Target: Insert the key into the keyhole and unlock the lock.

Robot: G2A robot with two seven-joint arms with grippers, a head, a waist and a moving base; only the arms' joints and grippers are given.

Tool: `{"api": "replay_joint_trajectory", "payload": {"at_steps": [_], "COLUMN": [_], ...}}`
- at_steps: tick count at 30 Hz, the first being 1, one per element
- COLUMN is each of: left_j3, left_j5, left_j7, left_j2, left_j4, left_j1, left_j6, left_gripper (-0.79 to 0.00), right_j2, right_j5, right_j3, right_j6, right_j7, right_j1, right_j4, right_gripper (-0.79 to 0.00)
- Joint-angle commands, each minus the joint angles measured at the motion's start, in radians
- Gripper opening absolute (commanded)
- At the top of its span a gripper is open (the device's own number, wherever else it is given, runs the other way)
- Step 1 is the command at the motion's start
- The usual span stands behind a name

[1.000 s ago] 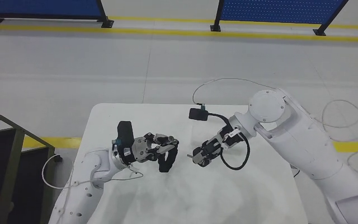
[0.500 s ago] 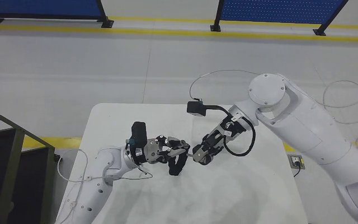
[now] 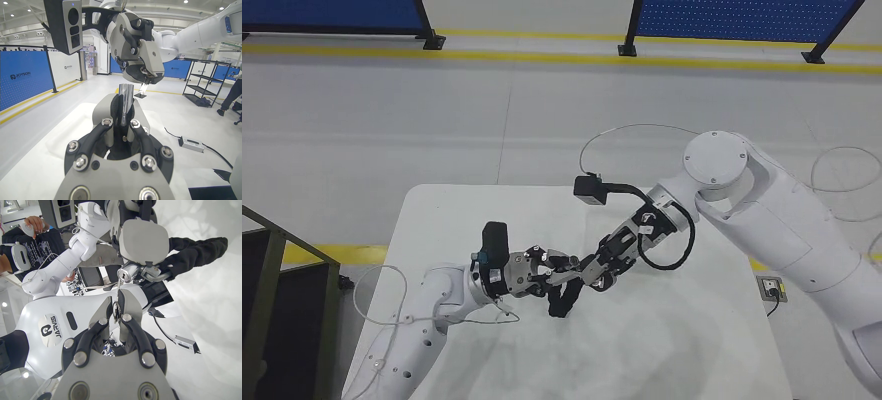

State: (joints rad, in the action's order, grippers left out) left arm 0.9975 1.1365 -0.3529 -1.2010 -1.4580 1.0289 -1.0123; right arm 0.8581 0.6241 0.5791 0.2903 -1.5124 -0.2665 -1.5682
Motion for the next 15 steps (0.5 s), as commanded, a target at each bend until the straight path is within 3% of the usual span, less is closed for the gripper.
{"api": "replay_joint_trajectory", "payload": {"at_steps": [1,15], "left_j3": [-0.005,-0.027], "left_j5": [0.002,-0.002], "left_j7": [-0.004,-0.029], "left_j2": [0.002,0.016], "left_j4": [-0.003,0.011], "left_j1": [0.0,-0.01], "left_j6": [0.0,0.0], "left_gripper": [-0.785,-0.785], "right_j2": [0.003,0.021], "right_j5": [-0.001,-0.016], "right_j3": [-0.001,0.011], "right_j6": [0.002,0.021], "right_j7": [0.0,0.038], "right_j1": [0.0,-0.005], "right_j4": [0.005,0.048], "right_gripper": [-0.785,-0.785]}}
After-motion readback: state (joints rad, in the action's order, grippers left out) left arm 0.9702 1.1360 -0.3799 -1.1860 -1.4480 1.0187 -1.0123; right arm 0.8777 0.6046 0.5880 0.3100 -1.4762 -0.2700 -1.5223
